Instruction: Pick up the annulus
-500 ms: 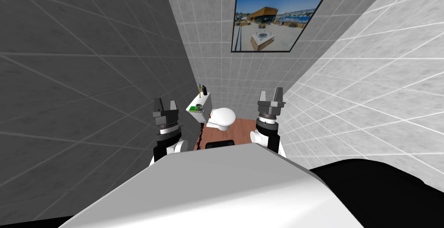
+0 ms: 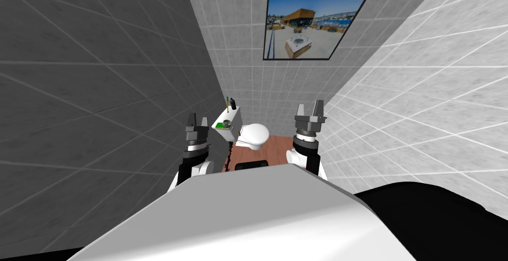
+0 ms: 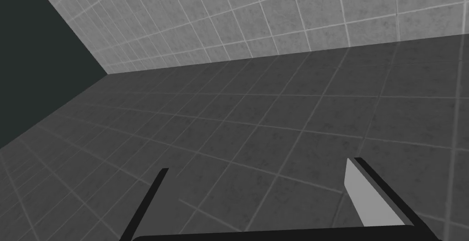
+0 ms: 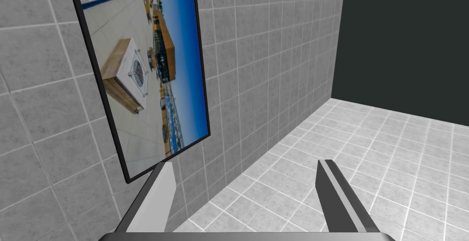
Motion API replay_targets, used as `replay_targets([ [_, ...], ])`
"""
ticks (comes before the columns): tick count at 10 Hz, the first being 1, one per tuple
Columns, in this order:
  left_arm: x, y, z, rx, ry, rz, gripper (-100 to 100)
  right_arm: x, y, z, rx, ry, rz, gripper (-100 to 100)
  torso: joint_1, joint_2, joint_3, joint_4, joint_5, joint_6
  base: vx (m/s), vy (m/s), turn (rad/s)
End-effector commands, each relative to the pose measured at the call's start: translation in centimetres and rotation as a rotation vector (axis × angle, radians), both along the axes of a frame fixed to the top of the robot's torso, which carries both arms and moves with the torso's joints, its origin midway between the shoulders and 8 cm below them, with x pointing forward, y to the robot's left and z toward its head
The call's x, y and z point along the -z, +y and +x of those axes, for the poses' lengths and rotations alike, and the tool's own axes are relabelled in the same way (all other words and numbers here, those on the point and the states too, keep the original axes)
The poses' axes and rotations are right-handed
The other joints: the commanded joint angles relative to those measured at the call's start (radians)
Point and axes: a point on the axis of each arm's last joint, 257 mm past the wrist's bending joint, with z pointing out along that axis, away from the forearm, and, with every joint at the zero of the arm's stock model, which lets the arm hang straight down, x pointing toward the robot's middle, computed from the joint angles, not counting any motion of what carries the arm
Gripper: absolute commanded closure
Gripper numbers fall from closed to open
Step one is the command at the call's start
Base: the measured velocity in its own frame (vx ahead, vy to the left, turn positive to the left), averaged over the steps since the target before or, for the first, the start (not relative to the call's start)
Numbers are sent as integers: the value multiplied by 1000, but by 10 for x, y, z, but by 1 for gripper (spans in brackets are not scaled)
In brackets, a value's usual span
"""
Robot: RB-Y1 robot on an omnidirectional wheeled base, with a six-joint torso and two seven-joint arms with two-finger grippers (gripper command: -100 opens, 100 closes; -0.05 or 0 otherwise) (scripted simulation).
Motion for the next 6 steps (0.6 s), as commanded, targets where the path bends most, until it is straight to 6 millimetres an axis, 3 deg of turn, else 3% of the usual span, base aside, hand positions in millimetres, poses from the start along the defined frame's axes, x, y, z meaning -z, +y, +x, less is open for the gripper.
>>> replay_targets([
  [1,12,-2,8,4,46,12,-100,0,0,0,0,0,0,0,0,0,0,0,0,0,20,11,-45],
  [6,53,-4,34,7,192,41,-100,0,0,0,0,0,0,0,0,0,0,0,0,0,19,14,-47],
])
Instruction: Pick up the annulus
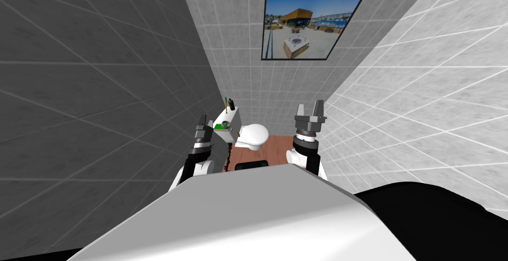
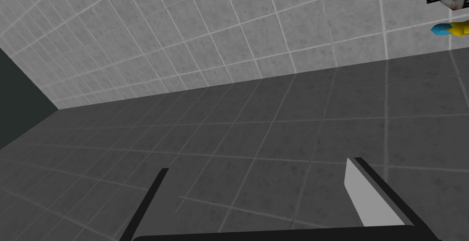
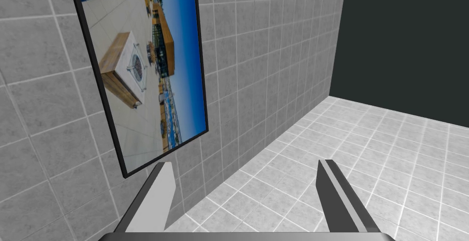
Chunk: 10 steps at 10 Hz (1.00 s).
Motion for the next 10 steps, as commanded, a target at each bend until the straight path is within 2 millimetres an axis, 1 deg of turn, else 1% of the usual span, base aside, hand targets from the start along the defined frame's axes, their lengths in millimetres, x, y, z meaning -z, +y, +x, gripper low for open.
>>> replay_targets([
  [1,17,-1,7,0,52,10,-100,0,0,0,0,0,0,0,0,0,0,0,0,0,18,13,-49],
  [5,51,0,22,-2,163,35,-100,0,0,0,0,0,0,0,0,0,0,0,0,0,20,12,-42],
  [6,67,1,27,-3,214,48,-100,0,0,0,0,0,0,0,0,0,0,0,0,0,27,14,-62],
  [7,67,1,27,-3,214,48,-100,0,0,0,0,0,0,0,0,0,0,0,0,0,20,10,-28],
  [10,91,3,35,-6,287,67,-100,0,0,0,0,0,0,0,0,1,0,0,0,0,11,12,-32],
])
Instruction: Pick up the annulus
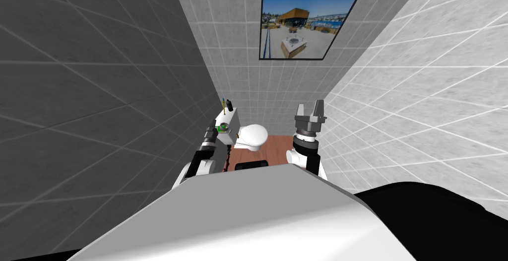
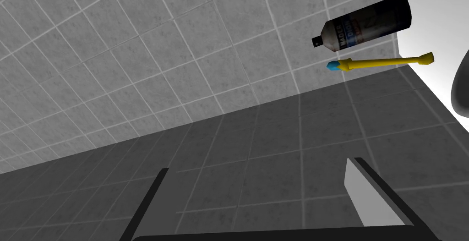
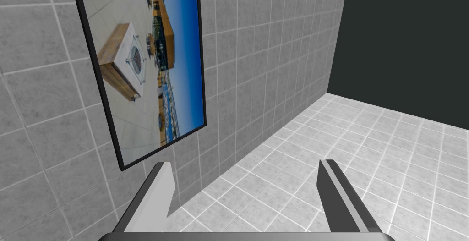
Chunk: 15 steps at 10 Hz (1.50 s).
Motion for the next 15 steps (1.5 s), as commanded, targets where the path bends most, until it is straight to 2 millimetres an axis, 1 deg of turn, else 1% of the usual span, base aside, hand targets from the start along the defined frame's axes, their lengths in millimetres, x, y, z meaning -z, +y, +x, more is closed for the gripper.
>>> replay_targets([
  [1,14,2,4,-2,42,11,-100,0,0,0,0,0,0,0,0,0,0,0,0,0,17,11,-43],
  [7,61,11,17,-10,198,76,-100,0,0,0,0,0,0,0,-1,0,0,0,0,0,13,3,-32],
  [11,94,23,22,-21,308,134,-100,0,0,0,0,0,0,0,1,-1,0,0,0,0,18,19,-51],
  [15,126,37,23,-38,411,183,-100,0,0,0,0,0,0,0,0,0,0,0,0,0,9,19,-46],
])
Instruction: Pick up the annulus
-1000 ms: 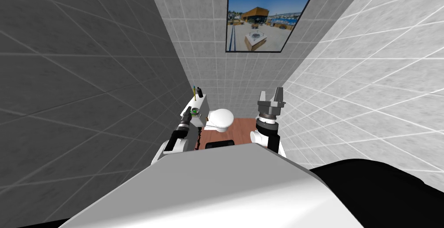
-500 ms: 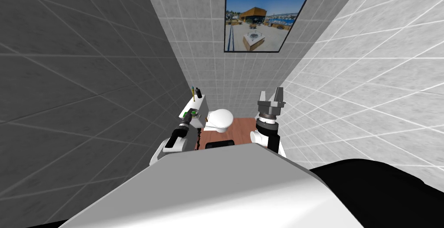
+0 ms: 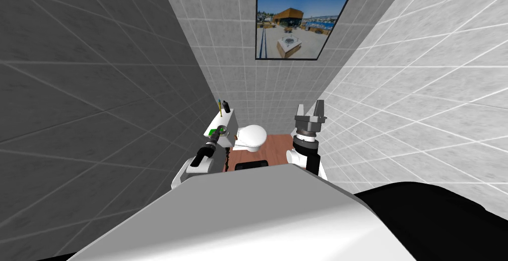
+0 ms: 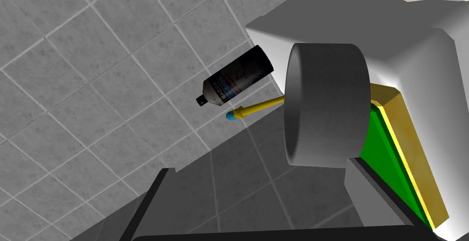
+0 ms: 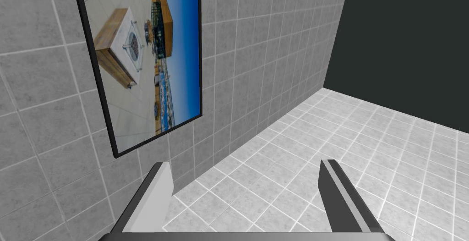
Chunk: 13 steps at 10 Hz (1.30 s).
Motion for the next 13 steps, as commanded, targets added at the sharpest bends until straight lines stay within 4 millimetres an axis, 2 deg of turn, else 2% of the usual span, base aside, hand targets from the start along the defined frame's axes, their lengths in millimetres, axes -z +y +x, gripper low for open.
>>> replay_targets([
  [1,11,5,-2,-8,40,15,-100,0,0,0,0,0,0,0,0,0,0,0,0,0,9,12,-22],
  [3,33,12,-8,-21,102,30,-100,0,0,0,0,0,0,0,0,0,0,0,0,0,23,9,-48],
  [4,24,9,-4,-16,77,25,-100,0,0,0,0,0,0,0,0,-1,-1,0,0,0,16,5,-10],
  [5,26,9,-5,-17,83,26,0,0,0,0,0,0,0,0,-1,-1,0,0,0,0,0,0,0],
  [6,28,4,-10,3,81,26,-100,0,0,0,0,0,0,0,-1,0,0,0,0,0,92,-13,135],
  [8,28,4,-10,3,83,27,-100,0,0,0,0,0,0,0,-3,-9,-5,-2,-1,0,134,-21,78],
  [9,28,4,-11,4,81,27,100,0,0,0,0,0,0,0,-2,-6,-4,-2,-1,0,11,-2,7],
  [13,28,4,-10,4,81,27,100,0,0,0,0,0,0,0,-1,0,0,0,0,0,2,0,-1],
])
